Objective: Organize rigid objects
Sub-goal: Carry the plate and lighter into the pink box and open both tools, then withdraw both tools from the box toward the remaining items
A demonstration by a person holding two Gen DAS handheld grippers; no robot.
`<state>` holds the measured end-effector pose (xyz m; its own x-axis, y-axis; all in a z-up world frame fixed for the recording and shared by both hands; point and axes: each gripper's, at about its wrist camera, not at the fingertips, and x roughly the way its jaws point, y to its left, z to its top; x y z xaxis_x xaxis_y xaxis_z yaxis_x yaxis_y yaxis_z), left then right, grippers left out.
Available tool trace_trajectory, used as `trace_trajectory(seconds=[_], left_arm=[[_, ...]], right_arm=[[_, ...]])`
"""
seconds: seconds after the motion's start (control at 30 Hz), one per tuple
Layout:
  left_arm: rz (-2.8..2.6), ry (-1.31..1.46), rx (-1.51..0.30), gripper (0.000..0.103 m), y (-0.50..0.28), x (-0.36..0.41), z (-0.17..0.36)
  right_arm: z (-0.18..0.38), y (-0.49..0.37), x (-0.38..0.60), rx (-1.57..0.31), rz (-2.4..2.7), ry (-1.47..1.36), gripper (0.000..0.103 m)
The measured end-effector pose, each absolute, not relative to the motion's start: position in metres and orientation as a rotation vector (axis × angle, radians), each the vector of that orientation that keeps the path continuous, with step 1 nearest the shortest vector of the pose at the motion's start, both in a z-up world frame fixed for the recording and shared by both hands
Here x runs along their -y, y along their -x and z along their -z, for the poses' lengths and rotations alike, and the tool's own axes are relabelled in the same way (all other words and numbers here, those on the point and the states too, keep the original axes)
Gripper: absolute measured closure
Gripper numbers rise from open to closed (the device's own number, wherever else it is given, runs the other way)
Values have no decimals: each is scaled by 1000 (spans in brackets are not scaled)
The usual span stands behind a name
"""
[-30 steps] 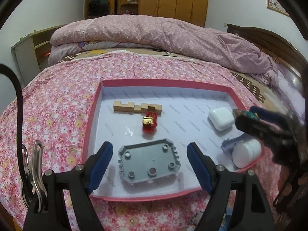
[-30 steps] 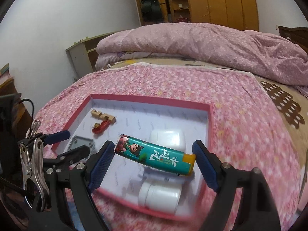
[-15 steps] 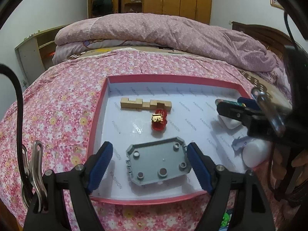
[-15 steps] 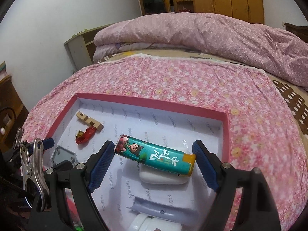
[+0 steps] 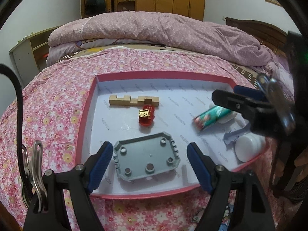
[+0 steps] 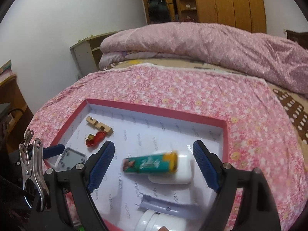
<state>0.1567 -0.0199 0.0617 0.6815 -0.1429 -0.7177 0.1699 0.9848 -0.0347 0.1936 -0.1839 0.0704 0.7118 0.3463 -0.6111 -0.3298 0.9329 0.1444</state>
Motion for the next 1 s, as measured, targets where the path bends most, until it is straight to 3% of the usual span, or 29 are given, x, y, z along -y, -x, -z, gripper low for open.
trace_trajectory(seconds=[0.83,0.9,1.0], left_arm=[[200,-44,-774,20,-104,9,-80],[203,-52,-781,20,-99,9,-78],[206,-59,-792,20,-91,9,-74]], right_arm=[[-79,-106,193,-742,-378,-67,18],[-74,-95,193,-760,-391,-69,20],[-64,-79,189,-796,-417,-81,33]])
